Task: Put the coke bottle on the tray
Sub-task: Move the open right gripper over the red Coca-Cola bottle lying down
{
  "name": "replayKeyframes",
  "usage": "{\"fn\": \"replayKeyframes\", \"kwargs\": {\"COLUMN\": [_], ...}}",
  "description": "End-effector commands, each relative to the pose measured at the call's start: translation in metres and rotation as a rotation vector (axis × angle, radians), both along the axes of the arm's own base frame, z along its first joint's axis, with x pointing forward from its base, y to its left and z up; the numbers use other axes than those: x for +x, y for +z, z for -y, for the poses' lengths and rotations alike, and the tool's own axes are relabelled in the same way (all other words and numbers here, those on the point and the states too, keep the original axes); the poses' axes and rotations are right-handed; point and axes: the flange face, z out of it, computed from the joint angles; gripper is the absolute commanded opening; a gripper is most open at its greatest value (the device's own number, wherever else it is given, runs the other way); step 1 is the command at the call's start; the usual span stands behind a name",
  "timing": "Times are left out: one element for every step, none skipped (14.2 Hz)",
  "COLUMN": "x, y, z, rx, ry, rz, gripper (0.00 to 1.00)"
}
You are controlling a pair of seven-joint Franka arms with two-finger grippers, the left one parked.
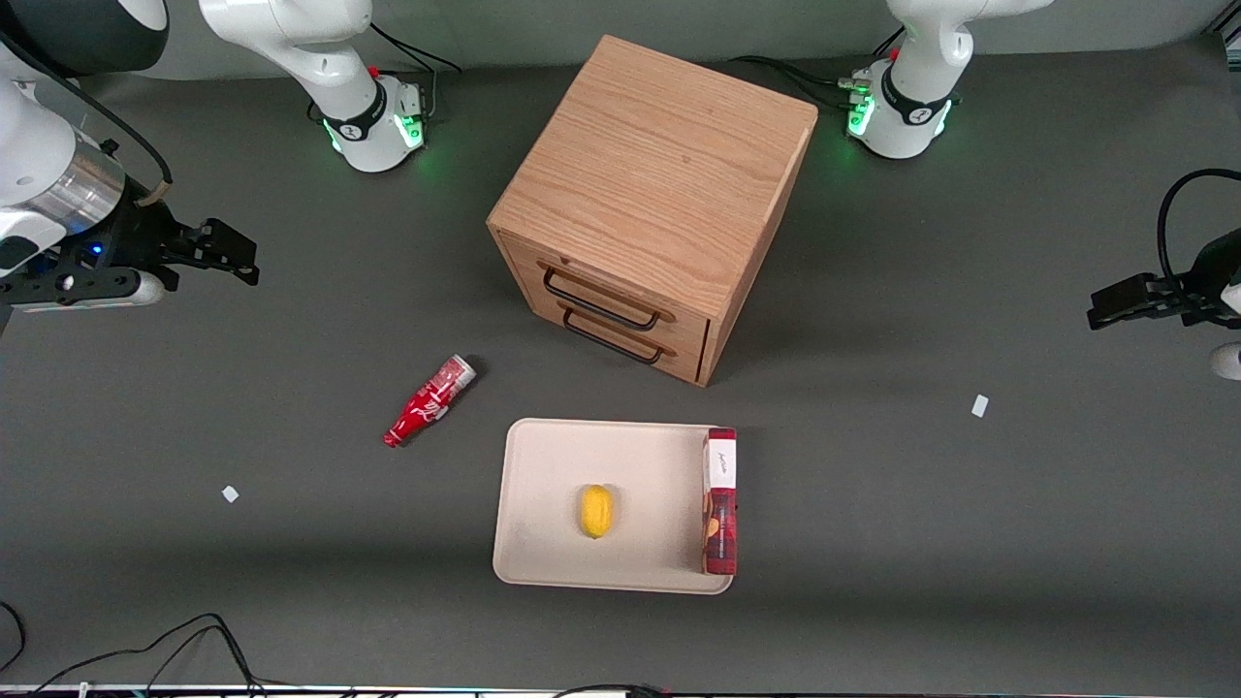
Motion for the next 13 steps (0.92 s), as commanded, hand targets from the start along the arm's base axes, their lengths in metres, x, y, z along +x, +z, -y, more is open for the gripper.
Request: {"fn": "replayKeyframes", "kwargs": {"x": [-0.003, -0.003, -0.003, -0.003, -0.004, -0.003, -0.003, -0.003, -0.004, -0.003, 0.0, 0.003, 0.005], "y": [0.002, 0.001, 0.001, 0.001, 0.001, 0.001, 0.0, 0.0, 0.0, 0.006, 0.01, 0.01, 0.008], "z": [0.0, 0.0, 0.001, 0.001, 0.0, -0.001, -0.002, -0.006, -0.017, -0.024, -0.026, -0.03, -0.042], "rx": [-0.016, -0.016, -0.016, -0.016, -0.017, -0.015, -0.013, -0.014, -0.017, -0.015, -0.01, -0.006, -0.004], "ry": [-0.008, -0.007, -0.013, -0.018, -0.016, -0.019, -0.024, -0.068, -0.113, -0.146, -0.188, -0.229, -0.259], "rz": [0.004, 0.003, 0.0, -0.002, -0.005, -0.005, -0.008, -0.009, -0.008, 0.006, 0.016, 0.017, 0.014], "gripper": [1.0, 1.0, 1.0, 1.0, 1.0, 1.0, 1.0, 1.0, 1.0, 1.0, 1.0, 1.0, 1.0]}}
